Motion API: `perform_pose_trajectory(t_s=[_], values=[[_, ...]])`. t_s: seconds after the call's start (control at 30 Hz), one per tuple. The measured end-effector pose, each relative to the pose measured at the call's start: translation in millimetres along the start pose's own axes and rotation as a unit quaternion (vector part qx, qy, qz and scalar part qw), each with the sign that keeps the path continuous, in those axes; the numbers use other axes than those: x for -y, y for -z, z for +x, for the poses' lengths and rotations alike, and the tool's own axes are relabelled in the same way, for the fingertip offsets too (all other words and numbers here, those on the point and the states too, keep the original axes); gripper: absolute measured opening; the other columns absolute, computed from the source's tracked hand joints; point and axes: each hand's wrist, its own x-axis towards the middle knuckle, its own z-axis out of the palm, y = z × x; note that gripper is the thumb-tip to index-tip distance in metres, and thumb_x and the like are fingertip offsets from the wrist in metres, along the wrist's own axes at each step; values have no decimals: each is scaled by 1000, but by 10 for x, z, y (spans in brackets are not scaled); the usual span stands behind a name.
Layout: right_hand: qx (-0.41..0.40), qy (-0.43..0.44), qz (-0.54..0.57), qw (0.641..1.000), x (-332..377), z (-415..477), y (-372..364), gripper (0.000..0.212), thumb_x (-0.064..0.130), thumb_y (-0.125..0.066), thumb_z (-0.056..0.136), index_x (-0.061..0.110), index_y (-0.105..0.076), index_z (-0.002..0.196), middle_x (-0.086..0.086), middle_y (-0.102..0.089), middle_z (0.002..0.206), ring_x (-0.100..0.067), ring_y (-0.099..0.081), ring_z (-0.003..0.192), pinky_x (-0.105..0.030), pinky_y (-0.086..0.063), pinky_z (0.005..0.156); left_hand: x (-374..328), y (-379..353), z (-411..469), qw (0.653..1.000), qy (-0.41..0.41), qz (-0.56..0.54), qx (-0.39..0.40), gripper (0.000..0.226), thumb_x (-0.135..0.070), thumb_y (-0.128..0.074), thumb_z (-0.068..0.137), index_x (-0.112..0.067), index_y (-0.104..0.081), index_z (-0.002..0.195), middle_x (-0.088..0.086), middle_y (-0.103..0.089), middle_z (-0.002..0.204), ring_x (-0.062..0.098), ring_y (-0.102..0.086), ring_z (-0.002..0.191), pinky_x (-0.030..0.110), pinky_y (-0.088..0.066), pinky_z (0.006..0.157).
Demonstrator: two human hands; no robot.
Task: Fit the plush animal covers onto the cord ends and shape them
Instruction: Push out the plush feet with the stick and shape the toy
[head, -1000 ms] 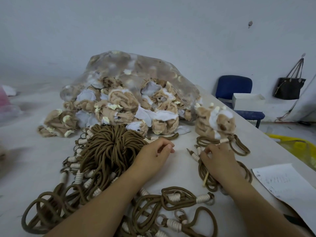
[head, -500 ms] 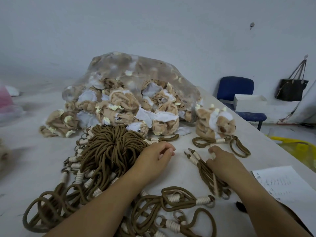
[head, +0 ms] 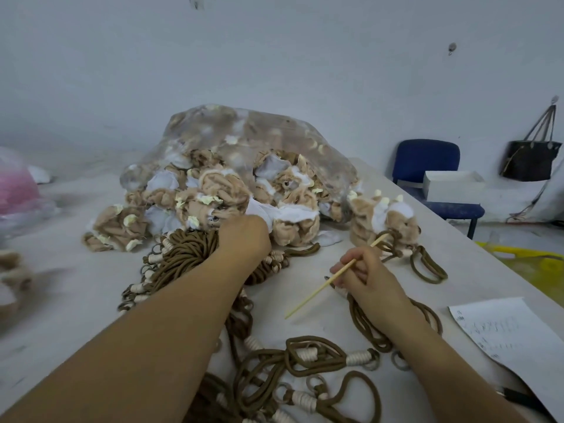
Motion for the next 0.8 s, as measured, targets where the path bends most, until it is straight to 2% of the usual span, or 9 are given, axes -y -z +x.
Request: perform_pose_trajectory(t_s=[0.1, 0.2, 0.27, 0.37, 0.43, 0.53, 0.63, 0.73, 0.8], values=[[-8, 31, 9, 999, 63, -36, -48, 20, 53, -59, 86, 35, -53, 81, 5, -70, 81, -7, -67, 74, -25, -55, 67, 57, -125, 106, 998, 17, -36, 43, 20, -20, -51, 97, -9, -67, 100, 8, -66, 108, 27, -61, 101, 33, -48, 80], [-44, 19, 127, 991, 128, -42, -43, 38, 50, -40, 88, 21, -63, 76, -8, -67, 65, -16, -59, 52, -25, -46, 54, 114, -108, 117, 992, 38, -119, -11, 20, -21, -49, 96, -8, -64, 92, 10, -65, 96, 30, -63, 92, 33, -47, 72], [-59, 34, 178, 982, 133, -32, -12, 56, 50, -25, 90, 12, -67, 85, -12, -65, 62, -17, -54, 46, -20, -42, 48, 148, 18, 91, 969, 57, -230, -69, 20, -23, -48, 96, -9, -57, 85, 6, -60, 82, 27, -60, 80, 31, -43, 64], [-75, 45, 184, 979, 137, -44, -8, 61, 55, -21, 94, 16, -67, 87, -5, -59, 60, -15, -48, 49, -22, -40, 47, 150, 275, -59, 882, 89, -438, -149, 25, -32, -49, 95, -10, -58, 85, 0, -58, 72, 19, -55, 69, 29, -40, 57], [-85, 29, 163, 982, 169, -58, -24, 60, 61, -28, 95, 16, -66, 84, -3, -58, 58, -12, -47, 48, -21, -39, 46, 101, 415, -255, 789, 90, -588, -153, 27, -33, -54, 95, -8, -63, 89, 6, -64, 77, 22, -61, 74, 32, -49, 65], [-56, 12, 191, 980, 200, -68, -39, 58, 59, -37, 86, 7, -62, 89, -7, -66, 63, -14, -54, 48, -19, -41, 43, -50, 473, -618, 648, 38, -759, -58, 17, -26, -57, 97, -16, -67, 86, -1, -70, 75, 11, -68, 69, 23, -53, 58], [5, 3, 196, 981, 227, -94, -113, 65, 68, -39, 82, 12, -63, 103, -5, -74, 86, -18, -69, 69, -23, -53, 55, -201, 270, -913, 548, 11, -834, 63, 16, -16, -54, 97, -11, -68, 98, 4, -69, 89, 13, -65, 78, 26, -54, 72], [37, -19, 201, 979, 176, -122, -142, 62, 76, -48, 77, 30, -61, 117, 6, -72, 107, -11, -69, 96, -29, -55, 79, -293, 18, -1107, 533, -2, -835, 136, 12, -6, -54, 94, -11, -63, 102, 5, -66, 93, 11, -63, 78, 23, -52, 65], [37, -8, 202, 979, 147, -133, -96, 33, 59, -58, 82, 42, -59, 110, 13, -70, 107, -6, -66, 100, -25, -54, 81, -314, -72, -1146, 547, -8, -822, 160, 24, 3, -53, 93, -12, -61, 108, 5, -69, 94, 13, -65, 79, 26, -55, 66]])
